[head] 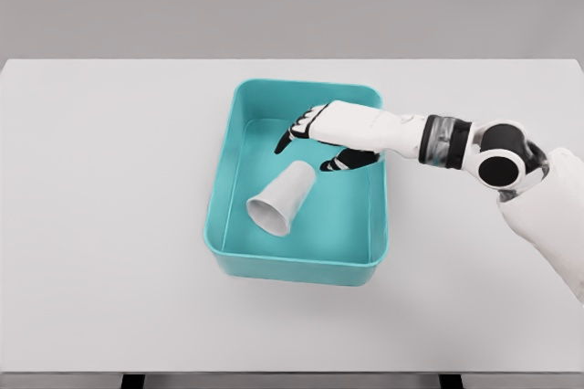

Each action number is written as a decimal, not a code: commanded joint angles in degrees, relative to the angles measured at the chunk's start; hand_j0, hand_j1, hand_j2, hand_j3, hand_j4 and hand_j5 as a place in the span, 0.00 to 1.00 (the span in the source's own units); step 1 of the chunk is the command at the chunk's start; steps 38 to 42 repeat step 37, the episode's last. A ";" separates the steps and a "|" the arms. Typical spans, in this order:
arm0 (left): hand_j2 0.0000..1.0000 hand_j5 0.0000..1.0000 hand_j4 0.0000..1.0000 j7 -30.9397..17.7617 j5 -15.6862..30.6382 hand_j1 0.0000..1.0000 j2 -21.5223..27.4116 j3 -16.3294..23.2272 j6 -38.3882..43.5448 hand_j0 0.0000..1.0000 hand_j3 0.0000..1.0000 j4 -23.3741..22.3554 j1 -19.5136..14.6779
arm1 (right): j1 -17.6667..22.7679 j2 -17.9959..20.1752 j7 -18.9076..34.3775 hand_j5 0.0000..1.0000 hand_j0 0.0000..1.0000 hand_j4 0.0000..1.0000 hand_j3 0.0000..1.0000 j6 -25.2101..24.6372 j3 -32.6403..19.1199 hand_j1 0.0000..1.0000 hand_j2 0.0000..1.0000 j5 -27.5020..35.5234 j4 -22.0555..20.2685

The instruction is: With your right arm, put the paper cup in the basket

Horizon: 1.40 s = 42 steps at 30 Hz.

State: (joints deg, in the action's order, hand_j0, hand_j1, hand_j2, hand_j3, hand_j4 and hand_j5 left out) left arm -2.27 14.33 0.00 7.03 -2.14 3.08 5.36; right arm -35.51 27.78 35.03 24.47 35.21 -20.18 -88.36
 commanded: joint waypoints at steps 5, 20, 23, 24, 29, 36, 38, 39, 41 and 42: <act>1.00 1.00 1.00 -0.01 0.00 1.00 0.00 0.00 0.03 1.00 1.00 -0.01 0.00 | 0.18 0.17 -0.03 1.00 1.00 1.00 1.00 -1.62 -2.25 1.00 1.00 -4.25 -5.33; 1.00 1.00 1.00 -0.01 0.00 1.00 0.00 0.00 0.03 1.00 1.00 -0.01 0.00 | 24.08 6.06 -0.03 1.00 1.00 1.00 1.00 3.13 -39.43 1.00 1.00 32.93 2.84; 1.00 1.00 1.00 -0.01 0.00 1.00 0.00 0.00 -0.05 1.00 1.00 -0.01 0.00 | 25.93 5.18 -0.03 1.00 1.00 1.00 1.00 2.16 -39.34 1.00 1.00 29.85 3.10; 1.00 1.00 1.00 -0.01 0.00 1.00 0.00 0.00 0.03 1.00 1.00 -0.01 0.00 | 26.10 5.18 -0.03 1.00 1.00 1.00 1.00 2.25 -39.34 1.00 1.00 29.85 3.37; 1.00 1.00 1.00 -0.01 0.00 1.00 0.00 0.00 0.03 1.00 1.00 -0.01 0.00 | 26.37 4.92 -0.03 1.00 1.00 1.00 1.00 2.34 -39.51 1.00 1.00 29.85 3.37; 1.00 1.00 1.00 0.08 0.17 1.00 0.00 -0.26 0.12 1.00 1.00 -0.01 0.00 | 26.28 1.84 -0.03 1.00 1.00 1.00 1.00 2.69 -39.43 1.00 1.00 29.85 3.37; 1.00 1.00 1.00 0.16 -0.09 1.00 0.00 -0.18 0.03 1.00 1.00 -0.27 0.09 | 26.19 1.58 -0.03 1.00 1.00 1.00 1.00 2.69 -39.43 1.00 1.00 29.85 3.72; 1.00 1.00 1.00 0.16 -0.09 1.00 0.00 -0.18 0.03 1.00 1.00 -0.27 0.09 | 26.19 1.58 -0.03 1.00 1.00 1.00 1.00 2.69 -39.43 1.00 1.00 29.85 3.72; 1.00 1.00 1.00 0.16 -0.09 1.00 0.00 -0.18 0.03 1.00 1.00 -0.27 0.09 | 26.19 1.58 -0.03 1.00 1.00 1.00 1.00 2.69 -39.43 1.00 1.00 29.85 3.72; 1.00 1.00 1.00 0.16 -0.09 1.00 0.00 -0.18 0.03 1.00 1.00 -0.27 0.09 | 26.19 1.58 -0.03 1.00 1.00 1.00 1.00 2.69 -39.43 1.00 1.00 29.85 3.72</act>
